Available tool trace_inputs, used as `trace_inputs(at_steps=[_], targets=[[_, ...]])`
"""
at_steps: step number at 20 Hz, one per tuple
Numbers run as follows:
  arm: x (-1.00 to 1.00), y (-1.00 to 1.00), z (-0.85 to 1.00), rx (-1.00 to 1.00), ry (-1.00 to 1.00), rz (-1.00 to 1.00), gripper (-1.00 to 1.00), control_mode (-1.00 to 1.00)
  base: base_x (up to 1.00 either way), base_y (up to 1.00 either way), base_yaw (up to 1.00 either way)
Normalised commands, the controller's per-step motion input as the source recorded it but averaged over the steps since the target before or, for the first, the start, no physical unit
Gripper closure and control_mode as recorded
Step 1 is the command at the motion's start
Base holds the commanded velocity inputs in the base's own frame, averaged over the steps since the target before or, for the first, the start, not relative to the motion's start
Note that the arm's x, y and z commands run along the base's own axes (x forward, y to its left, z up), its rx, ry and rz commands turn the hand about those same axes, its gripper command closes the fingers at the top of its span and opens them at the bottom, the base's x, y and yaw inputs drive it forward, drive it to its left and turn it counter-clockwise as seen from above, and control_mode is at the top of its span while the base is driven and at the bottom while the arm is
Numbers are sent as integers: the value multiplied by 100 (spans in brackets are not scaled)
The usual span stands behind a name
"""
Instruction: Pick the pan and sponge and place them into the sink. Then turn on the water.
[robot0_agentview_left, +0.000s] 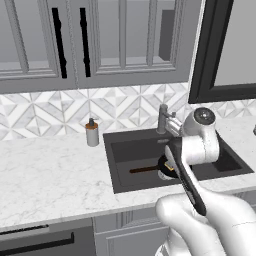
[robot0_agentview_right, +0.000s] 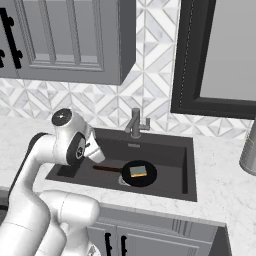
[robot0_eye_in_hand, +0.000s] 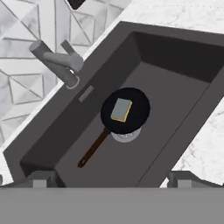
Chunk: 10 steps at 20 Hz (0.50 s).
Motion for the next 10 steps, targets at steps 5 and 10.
trace_inputs(at_steps=[5, 10], targets=[[-4, -67, 37, 24, -1, 3, -100, -100, 0, 0, 0], [1, -69, 25, 25, 0, 1, -100, -100, 0, 0, 0]])
